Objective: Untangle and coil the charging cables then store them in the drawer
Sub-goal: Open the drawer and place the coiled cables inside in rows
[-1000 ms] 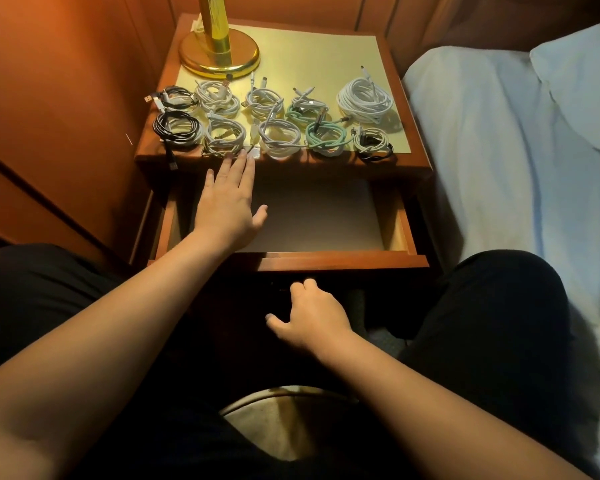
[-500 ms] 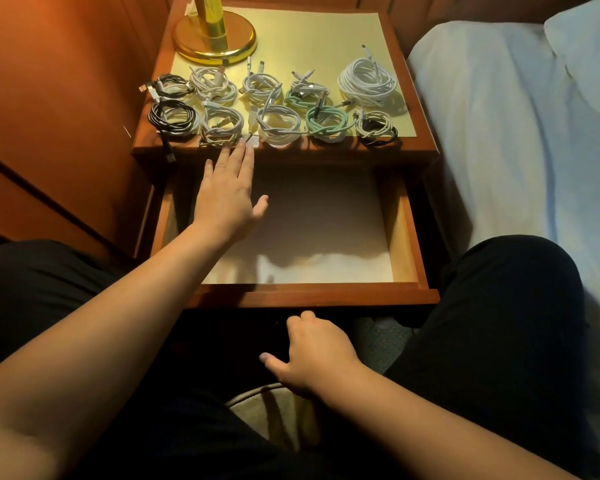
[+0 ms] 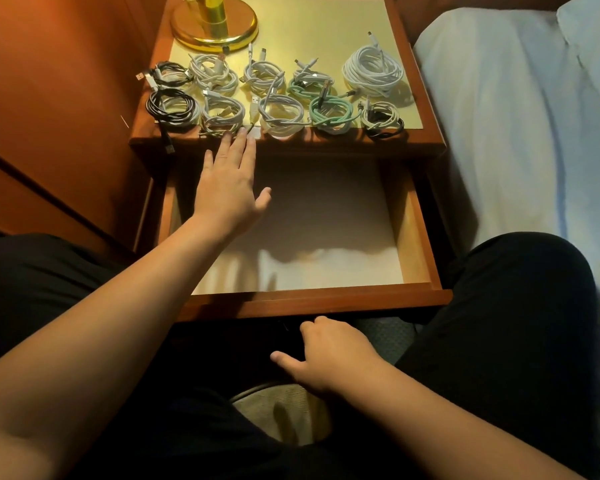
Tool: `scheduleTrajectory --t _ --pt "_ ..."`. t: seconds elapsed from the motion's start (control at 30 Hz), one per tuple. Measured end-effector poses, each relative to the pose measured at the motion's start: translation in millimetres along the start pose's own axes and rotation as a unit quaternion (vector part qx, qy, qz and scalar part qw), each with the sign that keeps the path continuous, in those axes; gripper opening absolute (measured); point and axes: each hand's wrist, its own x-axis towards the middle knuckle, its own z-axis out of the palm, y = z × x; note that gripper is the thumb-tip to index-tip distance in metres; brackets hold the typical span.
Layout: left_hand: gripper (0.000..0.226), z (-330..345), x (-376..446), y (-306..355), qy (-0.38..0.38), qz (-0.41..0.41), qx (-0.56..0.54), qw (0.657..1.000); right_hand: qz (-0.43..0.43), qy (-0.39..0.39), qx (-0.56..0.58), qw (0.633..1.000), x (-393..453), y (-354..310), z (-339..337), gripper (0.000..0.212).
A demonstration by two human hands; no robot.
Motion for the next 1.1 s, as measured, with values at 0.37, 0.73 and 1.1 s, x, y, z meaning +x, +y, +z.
scheduleTrajectory --t 0.37,0.73,1.1 --pt "0.058 -46 -11 2 0.041 0.03 -0.077 0.996 -0.134 0.013 0.195 0.971 14 -1 -89 0.036" --pt "0.036 -87 37 -93 0.117 -0.126 -0.189 0.967 -0.217 0.216 0.135 0.942 81 -69 -185 0.026" --pt "0.016 -78 73 -152 0.149 -0.2 -0.245 0.937 -0.225 0.374 -0.089 0.895 191 -147 -265 0.029"
